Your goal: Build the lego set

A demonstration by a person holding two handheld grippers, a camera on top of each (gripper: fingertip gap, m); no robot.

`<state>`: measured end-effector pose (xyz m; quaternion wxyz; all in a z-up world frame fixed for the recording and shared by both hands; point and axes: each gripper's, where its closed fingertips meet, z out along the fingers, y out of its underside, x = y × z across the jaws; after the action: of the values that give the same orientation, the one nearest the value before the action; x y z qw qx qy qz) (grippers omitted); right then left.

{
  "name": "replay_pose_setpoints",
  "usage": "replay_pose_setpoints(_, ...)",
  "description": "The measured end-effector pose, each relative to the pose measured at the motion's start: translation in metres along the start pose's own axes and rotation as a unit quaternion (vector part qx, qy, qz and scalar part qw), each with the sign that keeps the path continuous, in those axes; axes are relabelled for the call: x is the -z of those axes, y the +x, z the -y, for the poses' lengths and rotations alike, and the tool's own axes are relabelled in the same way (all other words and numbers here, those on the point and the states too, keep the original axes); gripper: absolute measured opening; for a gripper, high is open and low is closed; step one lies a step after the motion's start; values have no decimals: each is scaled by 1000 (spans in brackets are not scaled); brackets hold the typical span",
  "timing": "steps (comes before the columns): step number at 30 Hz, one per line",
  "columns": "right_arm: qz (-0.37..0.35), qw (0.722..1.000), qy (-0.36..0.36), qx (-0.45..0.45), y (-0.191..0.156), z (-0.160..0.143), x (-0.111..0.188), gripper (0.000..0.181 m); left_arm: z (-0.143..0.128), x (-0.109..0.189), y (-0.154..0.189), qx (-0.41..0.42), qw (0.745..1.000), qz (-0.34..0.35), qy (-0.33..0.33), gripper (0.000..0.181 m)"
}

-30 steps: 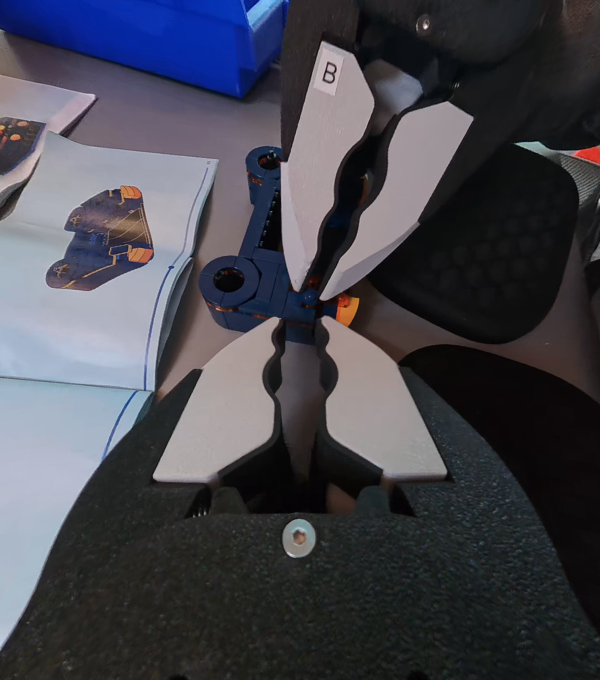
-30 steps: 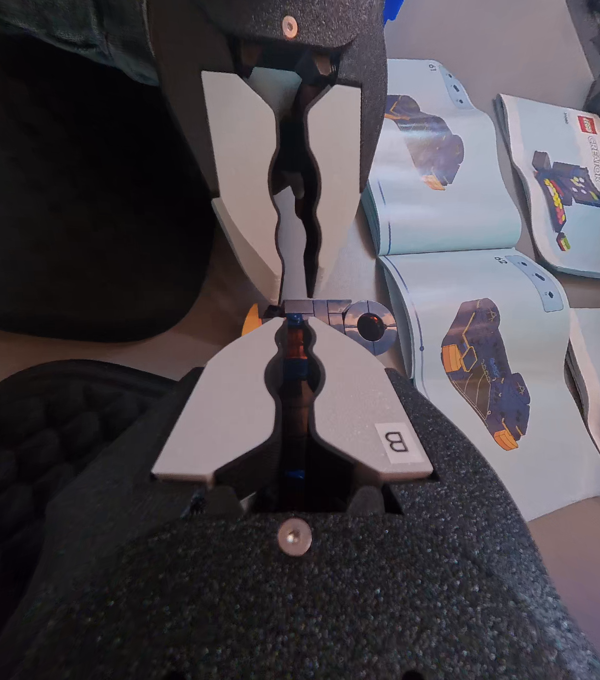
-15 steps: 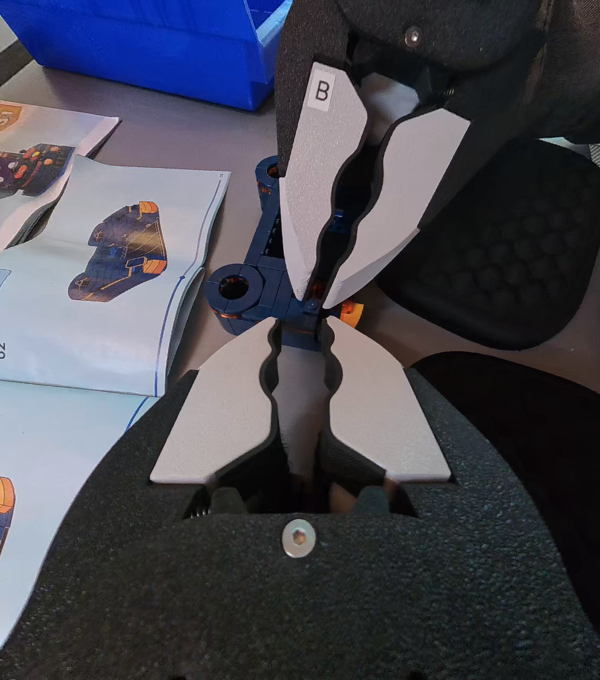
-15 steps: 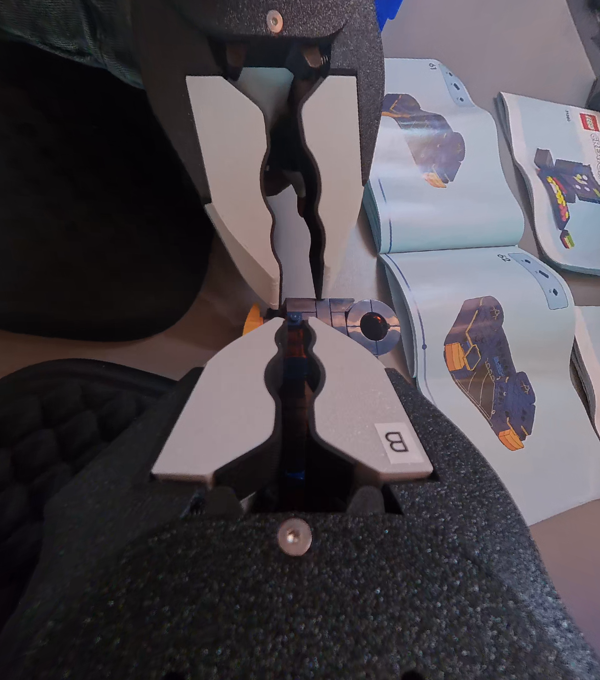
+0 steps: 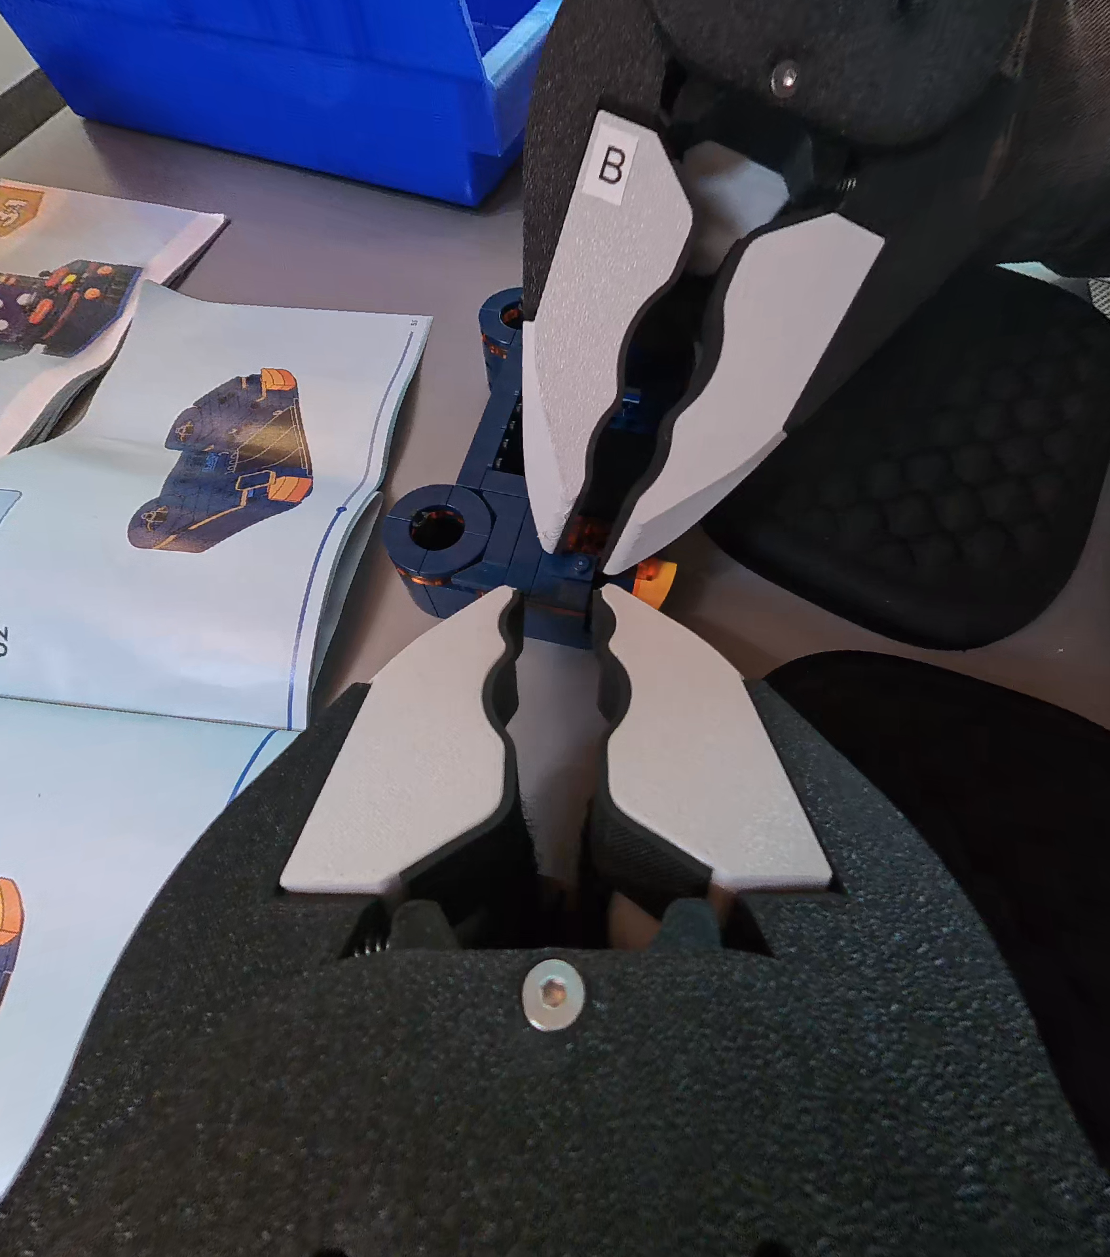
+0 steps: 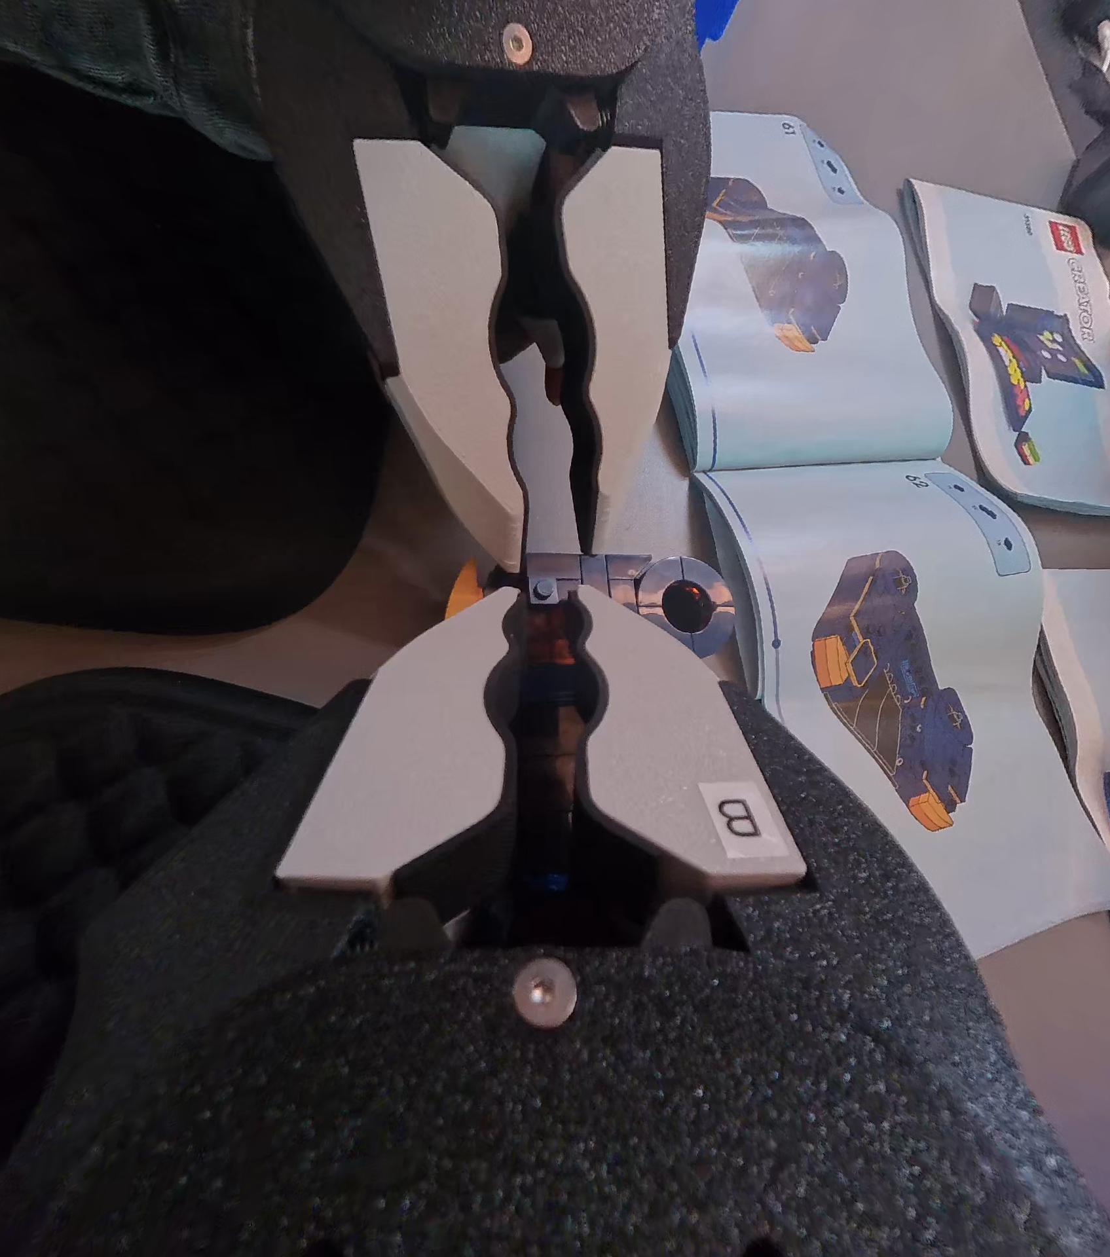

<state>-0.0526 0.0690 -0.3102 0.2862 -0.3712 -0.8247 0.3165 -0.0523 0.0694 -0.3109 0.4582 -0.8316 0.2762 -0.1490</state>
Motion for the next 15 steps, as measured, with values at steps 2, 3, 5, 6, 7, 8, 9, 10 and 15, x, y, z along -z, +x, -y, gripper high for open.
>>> replay_pose_setpoints(2,0,1000,1,1,0,0,0,11,0,0,0,0,1000,1,0,19)
replay_pose_setpoints(3,1,1000,1,2,0,0,0,11,0,0,0,1,1000,1,-1,19)
replay_pose_setpoints(5,6,1000,5,1,-2,1,1,12,-1,0,0,1,1000,1,-1,19)
replay_pose_setpoints(6,10,1000,10,-3,-2,2,2,13,-1,0,-1,1,1000,1,-1,19)
replay_pose_setpoints(7,13,1000,18,-8,-2,3,3,12,-1,0,-1,1,1000,1,-1,19)
replay_pose_setpoints(8,16,999,29,-14,-2,5,4,8,-1,0,-1,1,1000,1,-1,19)
replay_pose_setpoints(9,18,999,40,-21,-1,7,6,4,-1,0,-1,1,1000,1,0,18)
replay_pose_setpoints(10,21,998,48,-25,0,8,8,0,-1,0,-1,1,1000,1,0,18)
replay_pose_setpoints(15,37,999,34,-21,2,9,7,0,-1,0,-1,1,1000,0,1,18)
